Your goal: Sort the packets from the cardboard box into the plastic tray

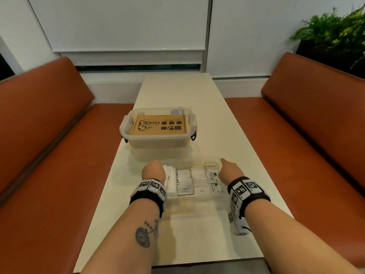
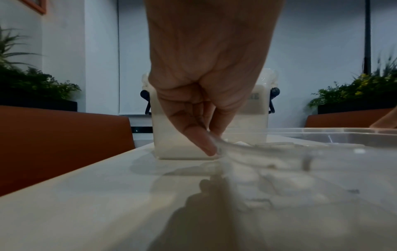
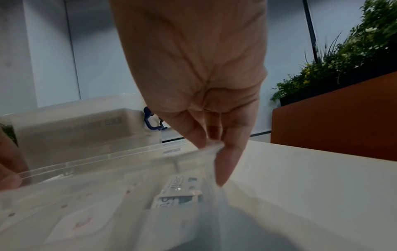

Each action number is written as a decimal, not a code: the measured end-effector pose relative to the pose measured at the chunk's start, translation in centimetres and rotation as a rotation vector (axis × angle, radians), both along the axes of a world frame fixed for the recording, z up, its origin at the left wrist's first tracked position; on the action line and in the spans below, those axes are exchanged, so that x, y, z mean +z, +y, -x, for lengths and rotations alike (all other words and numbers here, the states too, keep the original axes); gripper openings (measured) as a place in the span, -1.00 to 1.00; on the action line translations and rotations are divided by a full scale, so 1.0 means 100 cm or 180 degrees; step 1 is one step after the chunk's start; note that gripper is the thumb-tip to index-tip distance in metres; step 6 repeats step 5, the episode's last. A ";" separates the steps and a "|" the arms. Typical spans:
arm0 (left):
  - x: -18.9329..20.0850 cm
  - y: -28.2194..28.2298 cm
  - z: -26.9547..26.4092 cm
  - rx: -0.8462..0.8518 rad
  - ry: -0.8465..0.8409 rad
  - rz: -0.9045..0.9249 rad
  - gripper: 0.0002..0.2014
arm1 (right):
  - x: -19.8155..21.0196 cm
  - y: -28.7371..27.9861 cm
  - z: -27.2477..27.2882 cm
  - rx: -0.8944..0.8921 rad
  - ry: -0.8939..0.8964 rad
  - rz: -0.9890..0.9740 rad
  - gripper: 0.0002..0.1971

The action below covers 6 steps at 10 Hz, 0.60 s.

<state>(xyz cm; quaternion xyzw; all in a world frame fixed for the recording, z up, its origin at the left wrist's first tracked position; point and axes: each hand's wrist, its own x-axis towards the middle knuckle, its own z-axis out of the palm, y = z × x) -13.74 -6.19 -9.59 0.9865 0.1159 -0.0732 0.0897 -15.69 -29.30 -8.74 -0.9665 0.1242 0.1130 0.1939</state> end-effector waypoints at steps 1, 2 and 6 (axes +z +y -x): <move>0.000 -0.001 -0.001 -0.0038 0.0022 0.0017 -0.80 | 0.003 -0.001 0.001 0.0011 0.0026 -0.0013 -0.40; 0.008 -0.001 0.004 0.0045 -0.0059 0.0272 -0.77 | 0.009 -0.004 0.005 0.0011 -0.0021 -0.0046 -0.45; 0.017 0.023 0.150 -0.1069 -0.0172 0.0966 -0.74 | 0.014 -0.065 0.123 0.0542 -0.0026 0.0000 -0.90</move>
